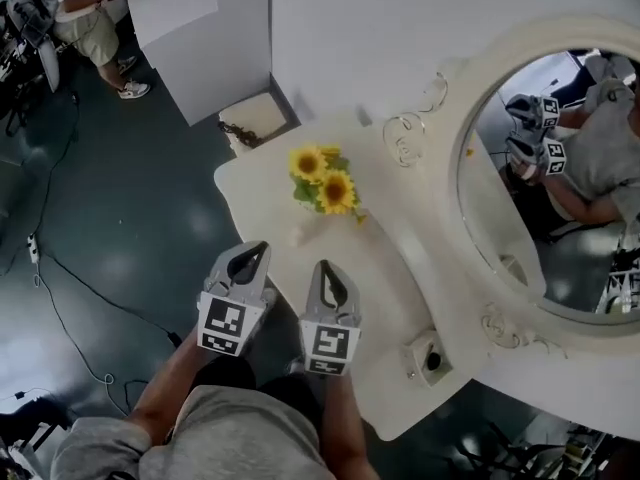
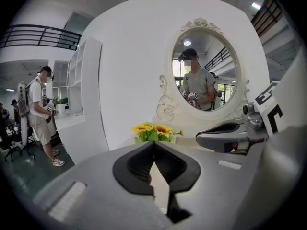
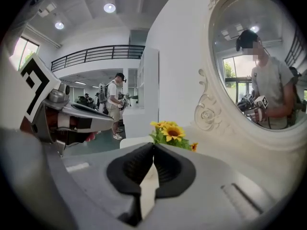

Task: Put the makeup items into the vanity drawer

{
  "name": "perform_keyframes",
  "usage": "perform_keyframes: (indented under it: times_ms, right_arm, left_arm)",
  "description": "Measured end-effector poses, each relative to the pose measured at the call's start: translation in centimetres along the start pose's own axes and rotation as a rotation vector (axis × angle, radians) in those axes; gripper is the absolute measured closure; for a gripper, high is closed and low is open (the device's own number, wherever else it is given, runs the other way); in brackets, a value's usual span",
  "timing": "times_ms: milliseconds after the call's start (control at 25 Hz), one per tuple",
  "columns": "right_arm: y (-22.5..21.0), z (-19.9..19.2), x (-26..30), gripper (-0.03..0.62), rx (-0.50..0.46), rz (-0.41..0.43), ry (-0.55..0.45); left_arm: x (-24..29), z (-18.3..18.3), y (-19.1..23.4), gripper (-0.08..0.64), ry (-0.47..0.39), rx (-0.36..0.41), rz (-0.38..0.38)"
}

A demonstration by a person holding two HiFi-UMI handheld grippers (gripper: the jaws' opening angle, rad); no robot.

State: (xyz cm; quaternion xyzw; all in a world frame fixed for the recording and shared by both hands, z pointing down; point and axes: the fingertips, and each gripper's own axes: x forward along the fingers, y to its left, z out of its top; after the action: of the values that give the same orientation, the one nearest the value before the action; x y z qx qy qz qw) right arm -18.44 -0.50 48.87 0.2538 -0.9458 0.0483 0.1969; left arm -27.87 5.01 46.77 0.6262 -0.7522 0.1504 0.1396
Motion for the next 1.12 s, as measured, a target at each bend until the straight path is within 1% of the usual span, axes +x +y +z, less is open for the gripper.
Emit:
perform_keyframes:
  times_ms: [200,440,520,560,600,680,800,960,1120]
  right_arm:
    - [0.6,-2.4,3.4,0.586,0.034,-0.032,0.058]
    - [1.4,-5.5,6.3,0.585,0.08,-0.052,0.121]
    - [1.9,-6.7,7.2,0.511,0.104,-0.036,0.155]
    - [2.3,-7.3,7.7,0.453,0.115,-0.024,0.174]
    - [2.6,-7.9,8.2,0.416,0.123,-0.014,0.193]
    - [3.0,-8.9,9.0,0.387,0.133,-0.006,0.224]
    - [3.4,-10.0,9.9,0.387,0.141,-0.009,0.258]
    - [3.3,-10.8,11.1,0.387,0.143,-0.026,0.276]
    - [3.4,-11.5,11.5,0.387,0.141,-0.024,0.299]
  left_arm:
    - [2.2,-3.1,2.0,0.549,0.056,-0.01,-0.049]
    - [4.3,-6.1,3.5,0.549,0.104,-0.017,-0.097]
    - [4.7,-6.8,3.8,0.549,0.118,-0.021,-0.109]
    - [4.9,-7.2,4.0,0.549,0.124,-0.023,-0.113]
    - [5.0,-7.6,4.1,0.549,0.131,-0.026,-0.117]
    - [5.3,-8.3,4.4,0.549,0.144,-0.033,-0.124]
    - [5.5,-9.1,5.0,0.549,0.162,-0.038,-0.131]
    - [6.3,-9.9,5.8,0.549,0.175,-0.043,-0.137]
    - [6.8,-10.6,6.1,0.549,0.189,-0.049,-0.143]
